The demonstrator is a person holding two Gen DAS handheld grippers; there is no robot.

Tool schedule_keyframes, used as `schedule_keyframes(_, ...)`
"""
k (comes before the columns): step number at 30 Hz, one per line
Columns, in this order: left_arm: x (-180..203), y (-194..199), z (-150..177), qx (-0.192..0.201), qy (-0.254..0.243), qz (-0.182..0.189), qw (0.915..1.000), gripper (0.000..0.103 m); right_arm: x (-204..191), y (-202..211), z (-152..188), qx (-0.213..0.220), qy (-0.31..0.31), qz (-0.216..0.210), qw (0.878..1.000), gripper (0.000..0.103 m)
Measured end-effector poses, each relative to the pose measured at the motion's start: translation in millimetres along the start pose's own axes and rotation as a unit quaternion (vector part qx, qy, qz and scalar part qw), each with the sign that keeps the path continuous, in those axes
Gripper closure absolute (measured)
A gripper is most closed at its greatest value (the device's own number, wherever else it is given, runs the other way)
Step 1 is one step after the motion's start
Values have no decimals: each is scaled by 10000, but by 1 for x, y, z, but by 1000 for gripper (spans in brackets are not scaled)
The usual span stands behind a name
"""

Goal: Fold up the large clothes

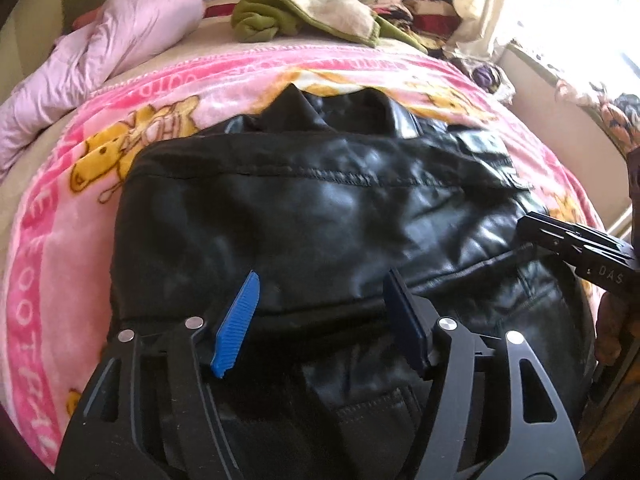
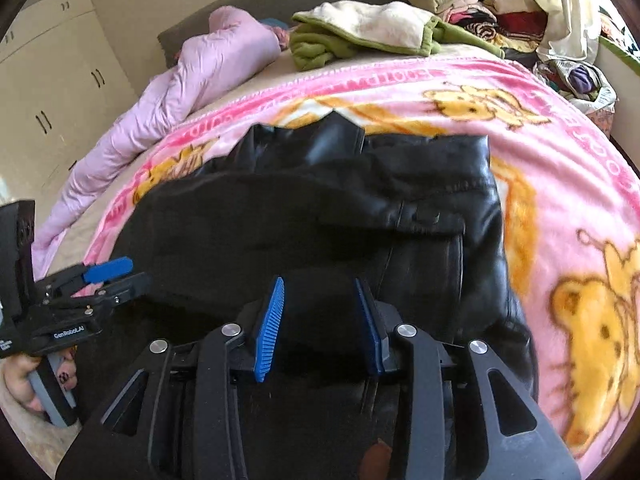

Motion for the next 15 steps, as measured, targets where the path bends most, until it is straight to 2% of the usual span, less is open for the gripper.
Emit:
schedule_keyframes(5, -2, -12, 8, -206, 15, -39, 9998, 46, 4, -13, 15, -244, -122, 118, 9996, 66)
schedule_keyframes(8, -3, -14, 11, -277, 37, 7, 9996, 45, 1, -8, 18, -221, -143, 145, 9995, 65)
schedule_keyframes(10, -2, -8, 10, -232, 0, 56, 9997, 40, -2, 2, 18, -155, -157, 76, 9997, 55)
schedule_keyframes(11, -2, -3, 10, -193, 5, 104, 9998, 35, -4, 10, 17, -83, -168, 12, 9998, 54)
schedule_keyframes(14, -2, 14, 7, -30, 49, 108, 9999, 33, -4, 27, 18, 88, -176, 28, 9998, 47)
schedule_keyframes(15, -3, 18, 7, 1, 65, 79, 9999, 30, -4, 34, 19, 152, -201, -21, 9997, 41)
Point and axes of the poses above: each gripper's, at about its wrist camera, not at the fingertips, and y roughly against the way its jaws point, x to its right, z to its underside, the point moved 2 cm from there along -y, roughly the way its jaws point, and after that the axes turned 2 degrees about x, right-handed, at the moved point
